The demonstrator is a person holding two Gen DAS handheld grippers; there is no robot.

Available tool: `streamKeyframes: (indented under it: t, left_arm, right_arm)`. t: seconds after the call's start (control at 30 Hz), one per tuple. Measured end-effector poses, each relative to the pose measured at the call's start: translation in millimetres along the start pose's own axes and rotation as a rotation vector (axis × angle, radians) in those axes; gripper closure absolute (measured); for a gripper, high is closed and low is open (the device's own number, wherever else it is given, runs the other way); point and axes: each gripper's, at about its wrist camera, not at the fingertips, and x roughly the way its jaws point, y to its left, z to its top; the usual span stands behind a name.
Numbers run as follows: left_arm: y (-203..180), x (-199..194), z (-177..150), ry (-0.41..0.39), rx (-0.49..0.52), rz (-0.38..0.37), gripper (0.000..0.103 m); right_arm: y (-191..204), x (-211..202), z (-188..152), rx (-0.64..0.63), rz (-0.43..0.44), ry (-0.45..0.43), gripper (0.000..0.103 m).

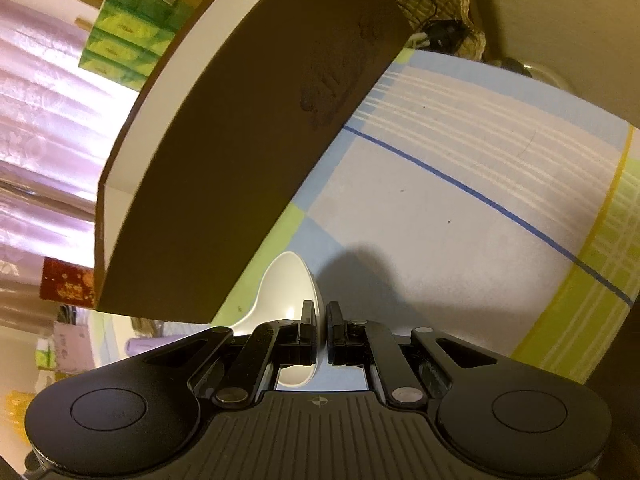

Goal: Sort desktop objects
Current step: 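Carry the scoop and yellow packet with both grippers over the cardboard box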

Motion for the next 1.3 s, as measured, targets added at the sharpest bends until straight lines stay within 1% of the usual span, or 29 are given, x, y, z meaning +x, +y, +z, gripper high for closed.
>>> streamKeyframes:
  t: [0.17, 0.3, 0.5, 0.7, 0.83, 0.93, 1.0, 1.13, 1.3]
  left_arm:
    - [2.4, -29.6, 9.9, -0.037, -0.11, -0.048, 0.092]
    - [-7.6, -52.3, 24.6, -0.077, -0.153, -0.095, 0.092]
    - [-32.2, -78.0, 57.6, -0.15, -0.189, -0.171, 0.092]
    - [-56.9, -86.3, 104.3, -0.228, -0.193, -0.217, 0.092]
    - [-71.9, -82.8, 138.5, -0.277, -0.198, -0.231, 0.092]
    - [-83.7, -78.3, 163.7, -0.311, -0.203, -0.236, 0.092]
    - [-90.6, -71.2, 179.5, -0.319, -0.205, -0.238, 0.092]
    - [-101.8, -52.2, 207.2, -0.318, -0.199, -0.216, 0.092]
    - [-111.4, -15.5, 238.0, -0.261, -0.188, -0.177, 0.092]
  right_arm:
    - [-3.5, -11.2, 9.3, -0.002, 0.03, 0.014, 0.102]
    - [-6.8, -24.2, 22.3, -0.011, 0.047, 0.014, 0.102]
    - [-15.4, -49.9, 47.6, 0.006, 0.096, 0.003, 0.102]
    - [-10.8, -80.6, 88.0, -0.015, 0.16, -0.049, 0.102]
    - [-1.1, -89.4, 122.4, -0.071, 0.186, -0.072, 0.102]
    - [8.7, -88.3, 145.9, -0.131, 0.184, -0.078, 0.102]
    - [17.7, -84.9, 161.1, -0.177, 0.181, -0.085, 0.102]
    - [34.8, -69.6, 184.3, -0.266, 0.16, -0.09, 0.102]
    - [53.2, -33.6, 198.7, -0.366, 0.118, -0.085, 0.102]
